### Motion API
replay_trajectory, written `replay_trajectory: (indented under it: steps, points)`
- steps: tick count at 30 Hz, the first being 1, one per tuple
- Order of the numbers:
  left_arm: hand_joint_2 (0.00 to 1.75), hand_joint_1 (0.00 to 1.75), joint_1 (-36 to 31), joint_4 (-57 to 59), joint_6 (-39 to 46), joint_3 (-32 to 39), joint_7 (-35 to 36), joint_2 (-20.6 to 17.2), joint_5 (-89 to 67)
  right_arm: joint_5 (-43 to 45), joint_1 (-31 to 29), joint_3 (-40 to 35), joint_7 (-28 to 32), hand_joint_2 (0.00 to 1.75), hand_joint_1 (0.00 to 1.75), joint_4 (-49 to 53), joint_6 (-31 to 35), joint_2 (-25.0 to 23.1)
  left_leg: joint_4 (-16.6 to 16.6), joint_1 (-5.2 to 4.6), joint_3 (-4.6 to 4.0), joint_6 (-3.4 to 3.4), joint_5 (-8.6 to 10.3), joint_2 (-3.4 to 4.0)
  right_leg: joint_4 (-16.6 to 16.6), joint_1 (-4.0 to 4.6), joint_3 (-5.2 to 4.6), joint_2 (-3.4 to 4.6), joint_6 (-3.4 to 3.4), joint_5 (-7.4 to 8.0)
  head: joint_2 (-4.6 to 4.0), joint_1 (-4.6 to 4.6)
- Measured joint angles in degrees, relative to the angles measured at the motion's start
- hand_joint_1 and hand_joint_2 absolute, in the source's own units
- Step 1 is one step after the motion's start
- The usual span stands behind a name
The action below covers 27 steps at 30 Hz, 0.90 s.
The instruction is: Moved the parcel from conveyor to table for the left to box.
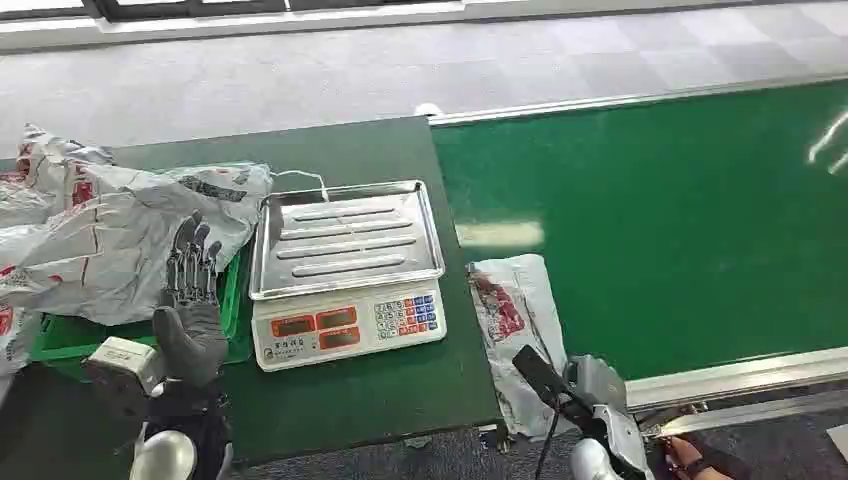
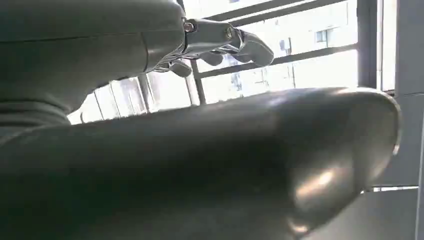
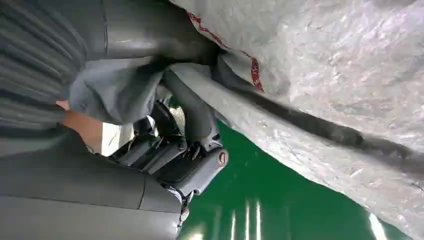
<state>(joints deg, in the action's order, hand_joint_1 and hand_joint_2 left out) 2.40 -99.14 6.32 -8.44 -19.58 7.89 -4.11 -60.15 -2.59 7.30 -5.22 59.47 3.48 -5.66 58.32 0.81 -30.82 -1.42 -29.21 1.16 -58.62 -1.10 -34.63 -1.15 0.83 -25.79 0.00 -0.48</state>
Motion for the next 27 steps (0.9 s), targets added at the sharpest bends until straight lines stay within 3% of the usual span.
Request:
replay_trajectory:
  steps: [10,17,27]
  points:
    - [0.0,0.0,0.0,0.0,0.0,0.0,-0.3,0.0,0.2,2.5,0.8,0.0,1.2,1.75,1.75,1.2,1.3,0.0,0.0,-0.01,-0.06,0.01,0.0,0.0,0.0,-0.01,-0.02,-0.01,0.0,0.0,0.0,0.0]
    - [0.0,0.0,0.8,-0.7,-0.2,0.8,-1.5,0.0,0.7,5.0,1.6,1.4,4.4,1.75,1.75,9.5,8.1,1.1,0.0,-0.05,-0.6,0.01,-0.05,0.01,0.0,-0.06,-0.2,0.03,0.01,0.0,0.0,0.0]
    - [0.0,0.0,1.6,-1.4,-0.5,1.5,-2.4,0.1,1.1,-7.8,-1.0,5.7,4.0,1.75,1.75,25.0,11.3,7.9,0.0,-0.1,-0.37,0.06,-0.02,-0.05,0.0,-0.1,-0.29,-0.05,0.06,0.03,0.0,0.0]
